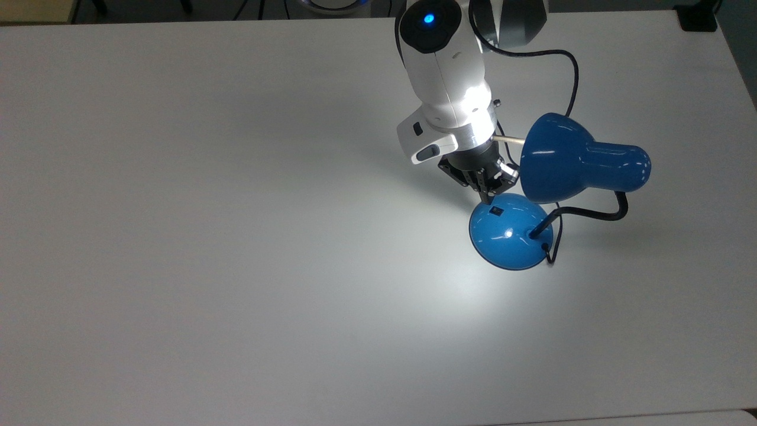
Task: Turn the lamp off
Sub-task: 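Move the gripper toward the blue lamp base and its switch, then lower the gripper onto the switch on the lamp base and press it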
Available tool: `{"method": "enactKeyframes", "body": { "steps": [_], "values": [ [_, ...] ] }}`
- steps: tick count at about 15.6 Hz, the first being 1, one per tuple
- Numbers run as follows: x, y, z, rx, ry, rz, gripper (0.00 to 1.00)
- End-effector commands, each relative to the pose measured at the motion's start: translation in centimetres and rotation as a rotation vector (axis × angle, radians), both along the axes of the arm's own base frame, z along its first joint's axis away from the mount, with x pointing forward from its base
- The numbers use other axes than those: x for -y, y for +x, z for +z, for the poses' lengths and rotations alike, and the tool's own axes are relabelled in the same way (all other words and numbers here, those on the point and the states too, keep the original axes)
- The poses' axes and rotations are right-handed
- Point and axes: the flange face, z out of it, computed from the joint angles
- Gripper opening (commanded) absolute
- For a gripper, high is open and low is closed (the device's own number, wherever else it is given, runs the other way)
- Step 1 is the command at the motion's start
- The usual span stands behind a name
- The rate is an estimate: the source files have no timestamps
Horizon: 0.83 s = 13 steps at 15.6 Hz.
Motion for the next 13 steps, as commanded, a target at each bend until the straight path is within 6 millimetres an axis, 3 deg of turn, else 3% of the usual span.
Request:
{"method": "enactKeyframes", "body": {
  "steps": [1, 3, 6, 13],
  "values": [
    [-1.2, 0.5, -0.6, 0.028, 0.017, -0.046, 0.00],
    [-1.4, 0.5, -0.9, 0.027, 0.016, -0.045, 0.00],
    [-2.9, 0.0, -3.1, -0.001, 0.001, -0.024, 0.00],
    [-2.9, 0.6, -3.4, 0.003, 0.002, -0.028, 0.00]
  ]
}}
